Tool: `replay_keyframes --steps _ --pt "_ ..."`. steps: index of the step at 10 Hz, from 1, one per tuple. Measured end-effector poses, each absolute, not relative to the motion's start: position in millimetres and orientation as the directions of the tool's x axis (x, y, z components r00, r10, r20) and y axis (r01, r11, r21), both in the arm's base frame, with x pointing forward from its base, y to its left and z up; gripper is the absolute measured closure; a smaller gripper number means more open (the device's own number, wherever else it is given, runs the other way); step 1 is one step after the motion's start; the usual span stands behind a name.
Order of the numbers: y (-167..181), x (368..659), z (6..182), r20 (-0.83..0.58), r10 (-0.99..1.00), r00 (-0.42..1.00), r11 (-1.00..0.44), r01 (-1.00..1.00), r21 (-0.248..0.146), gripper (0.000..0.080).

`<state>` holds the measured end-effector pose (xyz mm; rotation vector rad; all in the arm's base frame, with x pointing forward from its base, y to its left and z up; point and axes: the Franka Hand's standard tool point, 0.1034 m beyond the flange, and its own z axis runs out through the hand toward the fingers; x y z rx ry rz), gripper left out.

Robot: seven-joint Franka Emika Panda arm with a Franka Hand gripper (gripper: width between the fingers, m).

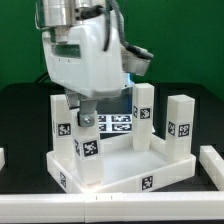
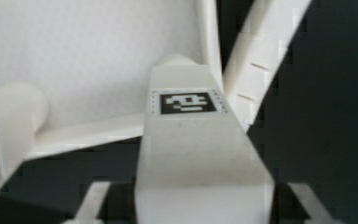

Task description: Assemble desk

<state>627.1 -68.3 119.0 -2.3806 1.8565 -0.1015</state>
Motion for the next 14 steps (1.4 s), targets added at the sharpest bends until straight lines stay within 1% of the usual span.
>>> replay_keyframes --steps 1,2,3,4,5,6,7,8,11,12,13,14 --pt "-64 627 118.8 -0.042 -0.989 0.139 -0.133 -0.983 -0.129 0.0512" --pt "-64 626 118.4 -0.049 -0.995 0.089 -0.083 -0.989 -0.125 0.0512" --pt "-64 626 118.3 -0.049 -0.995 0.087 -0.08 -0.989 -0.125 0.0512" --pt "-63 627 119.3 -0.024 -0.98 0.197 -0.193 -0.974 -0.121 0.0512" --pt "-58 630 120.9 0.005 -0.938 0.346 -0.345 -0.932 -0.116 0.04" --pt "-52 629 119.5 0.016 -0.883 0.468 -0.467 -0.877 -0.111 0.04" --pt "-43 626 116.2 0.016 -0.807 0.59 -0.589 -0.803 -0.091 0.023" --pt "-39 621 113.0 -0.003 -0.739 0.674 -0.672 -0.737 -0.077 0.0166" --pt "-42 621 113.1 0.013 -0.604 0.797 -0.796 -0.601 -0.074 0.0151" --pt "-43 621 113.4 0.027 -0.5 0.866 -0.865 -0.498 -0.064 0.0151" --pt "-43 624 114.3 0.054 -0.294 0.954 -0.955 -0.292 -0.047 0.0151" --pt "-45 624 114.5 0.063 -0.109 0.992 -0.994 -0.106 -0.039 0.0151"
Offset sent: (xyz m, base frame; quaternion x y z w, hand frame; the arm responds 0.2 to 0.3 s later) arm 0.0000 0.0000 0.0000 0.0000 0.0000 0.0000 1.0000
